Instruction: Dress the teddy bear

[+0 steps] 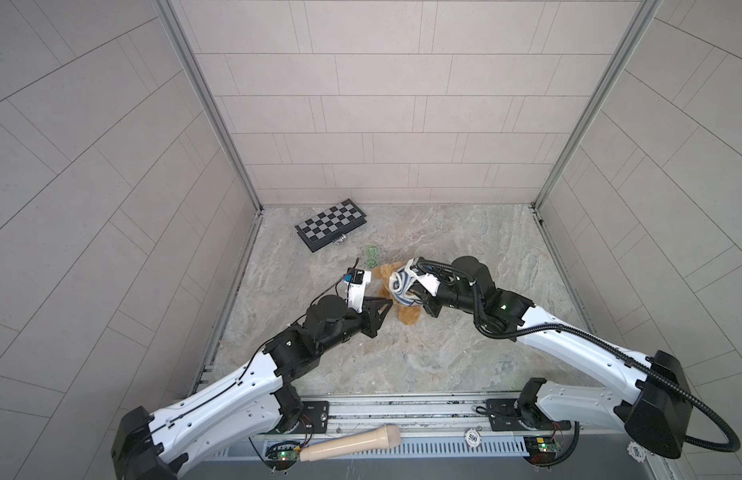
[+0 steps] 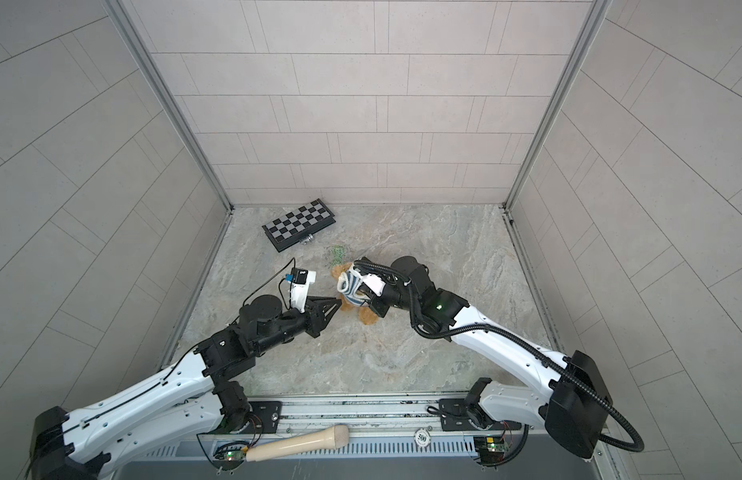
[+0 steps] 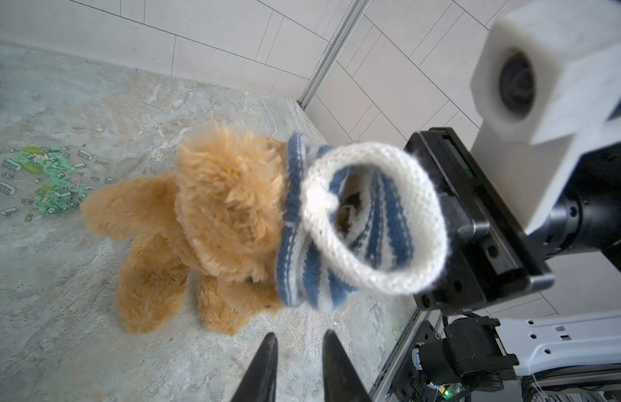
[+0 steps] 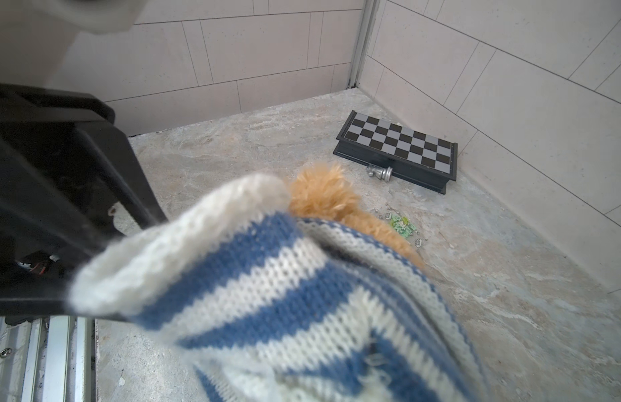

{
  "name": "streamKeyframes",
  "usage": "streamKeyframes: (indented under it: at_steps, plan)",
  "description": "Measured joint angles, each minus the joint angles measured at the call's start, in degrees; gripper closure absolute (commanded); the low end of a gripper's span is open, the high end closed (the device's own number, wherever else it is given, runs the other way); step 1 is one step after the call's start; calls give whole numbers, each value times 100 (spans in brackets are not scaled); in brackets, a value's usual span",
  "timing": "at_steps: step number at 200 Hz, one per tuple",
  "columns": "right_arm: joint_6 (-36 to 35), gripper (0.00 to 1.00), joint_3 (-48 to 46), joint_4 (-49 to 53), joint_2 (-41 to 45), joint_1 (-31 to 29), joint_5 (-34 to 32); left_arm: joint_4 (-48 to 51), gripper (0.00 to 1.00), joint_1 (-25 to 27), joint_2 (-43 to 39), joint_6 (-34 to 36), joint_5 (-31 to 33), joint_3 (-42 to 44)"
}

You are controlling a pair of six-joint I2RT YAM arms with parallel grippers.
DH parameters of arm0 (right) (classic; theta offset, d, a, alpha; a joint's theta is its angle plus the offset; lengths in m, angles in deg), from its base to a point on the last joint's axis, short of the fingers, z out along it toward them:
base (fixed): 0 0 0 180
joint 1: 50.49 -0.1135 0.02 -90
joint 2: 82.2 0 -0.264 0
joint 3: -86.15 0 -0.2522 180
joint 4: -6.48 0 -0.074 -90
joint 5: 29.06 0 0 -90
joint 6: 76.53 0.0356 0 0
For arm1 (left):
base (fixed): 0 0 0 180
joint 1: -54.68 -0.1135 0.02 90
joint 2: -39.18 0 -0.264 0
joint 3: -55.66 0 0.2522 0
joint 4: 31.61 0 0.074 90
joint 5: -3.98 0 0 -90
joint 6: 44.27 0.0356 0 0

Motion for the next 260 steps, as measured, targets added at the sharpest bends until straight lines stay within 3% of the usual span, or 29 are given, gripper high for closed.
streamKeyframes:
  at_steps: [49, 121, 171, 260]
  plan:
    - [-28, 100, -59, -105, 46, -76, 59, -162, 71, 0, 114, 90, 63, -155]
    - [-37, 100, -61, -155, 46, -184, 85, -20, 80, 0, 304, 415, 581, -579]
    - [-42, 100, -61, -153, 46, -232, 76, 164, 79, 0, 564, 619, 713, -787]
    - [-42, 100, -61, -153, 44, -284, -35, 518, 100, 50, 577, 791, 946, -935]
